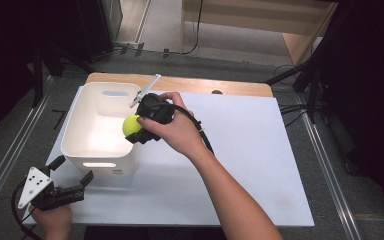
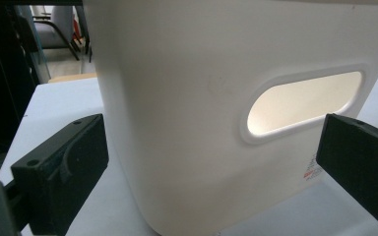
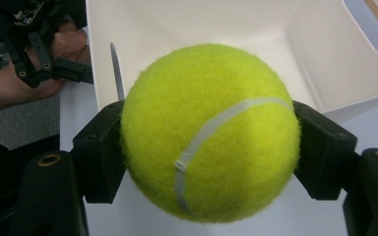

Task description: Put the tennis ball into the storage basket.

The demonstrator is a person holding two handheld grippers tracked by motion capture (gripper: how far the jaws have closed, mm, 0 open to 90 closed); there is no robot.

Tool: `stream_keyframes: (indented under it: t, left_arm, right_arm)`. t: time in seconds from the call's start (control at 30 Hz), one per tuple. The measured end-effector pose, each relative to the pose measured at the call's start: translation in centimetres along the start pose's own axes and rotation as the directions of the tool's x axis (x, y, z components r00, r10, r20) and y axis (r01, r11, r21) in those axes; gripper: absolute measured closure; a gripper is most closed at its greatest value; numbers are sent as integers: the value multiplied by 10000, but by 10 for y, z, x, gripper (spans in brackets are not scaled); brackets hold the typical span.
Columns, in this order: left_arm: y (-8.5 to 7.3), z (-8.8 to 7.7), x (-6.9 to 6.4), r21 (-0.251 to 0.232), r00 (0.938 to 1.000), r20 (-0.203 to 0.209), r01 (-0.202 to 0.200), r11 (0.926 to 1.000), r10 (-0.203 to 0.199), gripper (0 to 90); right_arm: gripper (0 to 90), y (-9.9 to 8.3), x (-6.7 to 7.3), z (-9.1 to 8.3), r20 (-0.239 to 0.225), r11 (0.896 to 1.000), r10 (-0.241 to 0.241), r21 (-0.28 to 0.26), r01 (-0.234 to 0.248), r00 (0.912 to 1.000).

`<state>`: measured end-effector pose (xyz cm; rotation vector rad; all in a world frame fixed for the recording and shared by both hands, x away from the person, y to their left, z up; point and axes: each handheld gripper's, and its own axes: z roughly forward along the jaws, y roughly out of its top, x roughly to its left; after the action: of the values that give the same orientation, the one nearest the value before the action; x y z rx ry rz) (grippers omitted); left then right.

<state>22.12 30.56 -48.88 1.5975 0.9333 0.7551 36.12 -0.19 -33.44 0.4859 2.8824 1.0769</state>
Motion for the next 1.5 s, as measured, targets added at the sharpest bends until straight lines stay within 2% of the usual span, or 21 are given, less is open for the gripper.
stream_keyframes:
  t: [0.6, 0.87, 1.2, 1.27, 1.33, 1.43, 1.5]
  left_arm:
    - [0, 0, 0, 2, 10000, 6, 2, 10000, -2, 0]
    - [0, 0, 0, -8, 10000, 16, 2, 10000, -2, 0]
    - [0, 0, 0, -14, 10000, 18, -10, 10000, 10, 0]
    - [0, 0, 0, -14, 10000, 19, 17, 10000, -17, 0]
    - [0, 0, 0, -18, 10000, 21, 17, 10000, -17, 0]
    - [0, 0, 0, -17, 10000, 25, 2, 10000, -2, 0]
    - [0, 0, 0, -14, 10000, 19, 2, 10000, -2, 0]
  right_arm:
    - [241, 14, 4, 19, -195, 9997, -191, 169, 195, 9996]
    - [240, 16, 6, 31, -241, 9985, -143, 524, 155, 9996]
    - [233, 19, 10, 45, -325, 9957, -349, 852, 376, 9989]
    - [218, 19, 13, 47, -148, 9943, -415, 975, 427, 9990]
    - [148, 19, 15, 47, -302, 9933, -514, 1025, 542, 9982]
    - [93, 18, 18, 44, -145, 9917, -662, 1094, 674, 9977]
    - [92, 15, 21, 39, -3, 9927, -673, 1007, 670, 9977]
